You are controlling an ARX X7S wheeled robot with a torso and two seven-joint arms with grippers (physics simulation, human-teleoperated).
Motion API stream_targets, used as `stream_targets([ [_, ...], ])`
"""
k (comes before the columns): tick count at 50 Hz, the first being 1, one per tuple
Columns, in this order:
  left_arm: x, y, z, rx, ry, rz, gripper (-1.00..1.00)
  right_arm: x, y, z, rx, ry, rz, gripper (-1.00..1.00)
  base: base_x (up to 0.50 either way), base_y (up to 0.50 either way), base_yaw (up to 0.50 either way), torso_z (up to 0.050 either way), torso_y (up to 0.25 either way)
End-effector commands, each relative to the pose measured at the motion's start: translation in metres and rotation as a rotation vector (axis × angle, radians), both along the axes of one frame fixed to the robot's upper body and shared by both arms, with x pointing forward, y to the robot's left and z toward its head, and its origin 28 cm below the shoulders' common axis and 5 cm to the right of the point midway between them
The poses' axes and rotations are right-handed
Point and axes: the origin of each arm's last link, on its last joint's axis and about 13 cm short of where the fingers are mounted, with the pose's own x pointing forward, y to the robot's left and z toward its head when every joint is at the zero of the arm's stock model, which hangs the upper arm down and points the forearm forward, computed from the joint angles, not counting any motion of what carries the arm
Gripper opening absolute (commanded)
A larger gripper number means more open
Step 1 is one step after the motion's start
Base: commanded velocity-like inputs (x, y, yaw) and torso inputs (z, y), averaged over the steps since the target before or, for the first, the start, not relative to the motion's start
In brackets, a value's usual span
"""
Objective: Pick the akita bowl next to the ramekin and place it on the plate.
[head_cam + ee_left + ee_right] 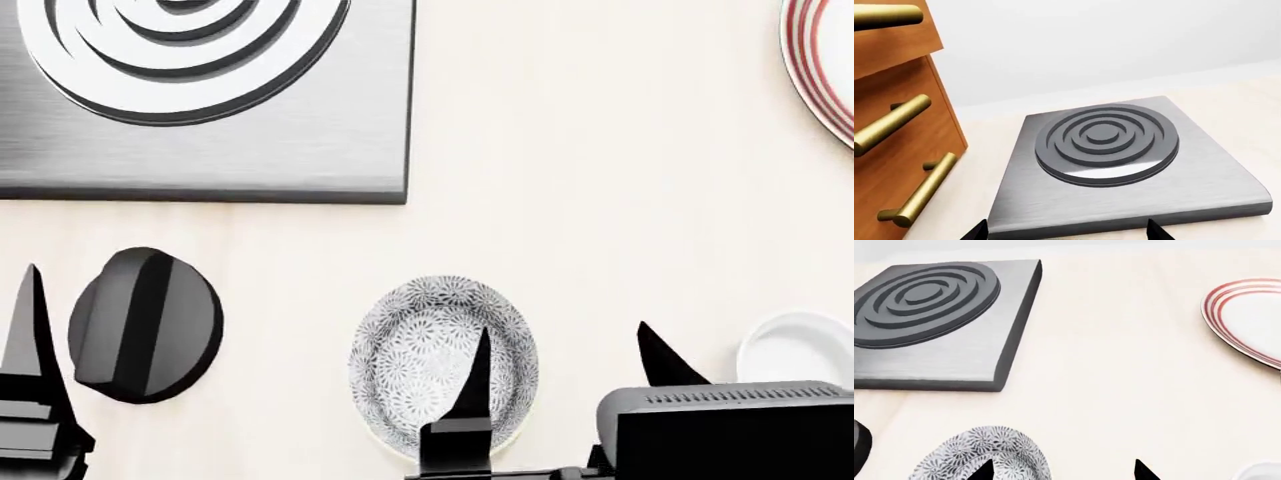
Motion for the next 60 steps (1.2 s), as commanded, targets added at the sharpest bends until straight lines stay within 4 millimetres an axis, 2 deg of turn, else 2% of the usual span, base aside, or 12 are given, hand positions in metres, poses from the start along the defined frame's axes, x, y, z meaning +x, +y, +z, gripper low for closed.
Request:
stream_targets([
  [1,0.000,0.000,0.000,-0.003,0.001,0.004,1.00,0.004,0.000,-0.003,0.084,0.103,0.045,1.00,0.00,0.00,0.00,0.000,0.000],
  [15,0.000,0.001,-0.002,0.000,0.006,0.007,1.00,0.007,-0.001,-0.003,0.111,0.129,0.055,1.00,0.00,0.00,0.00,0.000,0.000],
  [38,0.000,0.000,-0.001,-0.002,0.003,0.008,1.00,0.016,-0.002,-0.016,0.187,0.210,0.080,1.00,0.00,0.00,0.00,0.000,0.000],
  [53,0.000,0.001,-0.002,0.000,0.007,0.009,1.00,0.018,0.000,-0.017,0.196,0.221,0.088,1.00,0.00,0.00,0.00,0.000,0.000],
  [54,0.000,0.001,-0.003,0.001,0.007,0.009,1.00,0.018,0.000,-0.017,0.196,0.221,0.088,-1.00,0.00,0.00,0.00,0.000,0.000],
  [60,0.002,0.001,-0.006,0.007,0.018,0.004,1.00,0.017,0.001,-0.016,0.192,0.198,0.089,-1.00,0.00,0.00,0.00,0.000,0.000],
])
